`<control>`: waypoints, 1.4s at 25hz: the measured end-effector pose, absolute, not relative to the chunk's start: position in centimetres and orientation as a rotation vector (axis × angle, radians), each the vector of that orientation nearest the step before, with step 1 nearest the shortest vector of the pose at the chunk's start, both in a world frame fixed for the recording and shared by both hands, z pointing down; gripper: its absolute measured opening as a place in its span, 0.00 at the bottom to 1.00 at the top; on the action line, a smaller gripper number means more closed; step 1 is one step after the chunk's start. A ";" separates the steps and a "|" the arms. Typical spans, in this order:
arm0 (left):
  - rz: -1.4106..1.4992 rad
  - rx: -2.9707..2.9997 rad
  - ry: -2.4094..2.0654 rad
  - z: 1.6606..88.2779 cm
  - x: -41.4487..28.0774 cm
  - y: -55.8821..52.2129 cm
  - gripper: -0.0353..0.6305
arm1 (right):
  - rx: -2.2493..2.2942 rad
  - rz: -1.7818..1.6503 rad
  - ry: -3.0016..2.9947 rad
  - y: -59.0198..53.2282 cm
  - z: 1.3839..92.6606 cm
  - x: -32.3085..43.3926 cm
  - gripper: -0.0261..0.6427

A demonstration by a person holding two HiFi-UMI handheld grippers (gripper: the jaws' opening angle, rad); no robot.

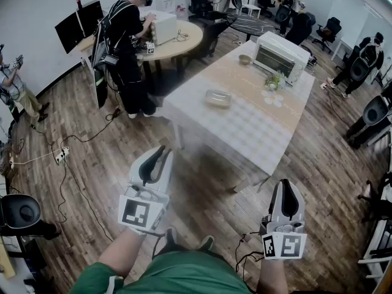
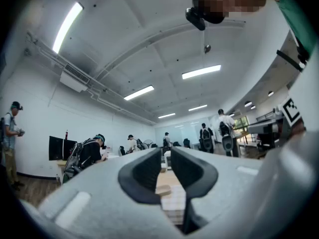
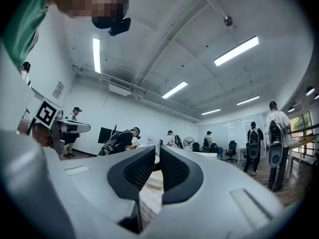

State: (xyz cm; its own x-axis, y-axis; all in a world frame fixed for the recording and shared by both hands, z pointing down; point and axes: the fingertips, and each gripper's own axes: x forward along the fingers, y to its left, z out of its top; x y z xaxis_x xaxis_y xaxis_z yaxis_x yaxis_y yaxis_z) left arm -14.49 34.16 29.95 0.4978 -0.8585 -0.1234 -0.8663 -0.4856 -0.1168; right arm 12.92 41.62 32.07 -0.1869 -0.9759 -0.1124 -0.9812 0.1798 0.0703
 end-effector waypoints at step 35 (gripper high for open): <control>0.210 -2.669 1.413 30.7 -30.4 27.2 0.17 | -2.132 0.187 2.227 36.6 31.5 -1.3 0.16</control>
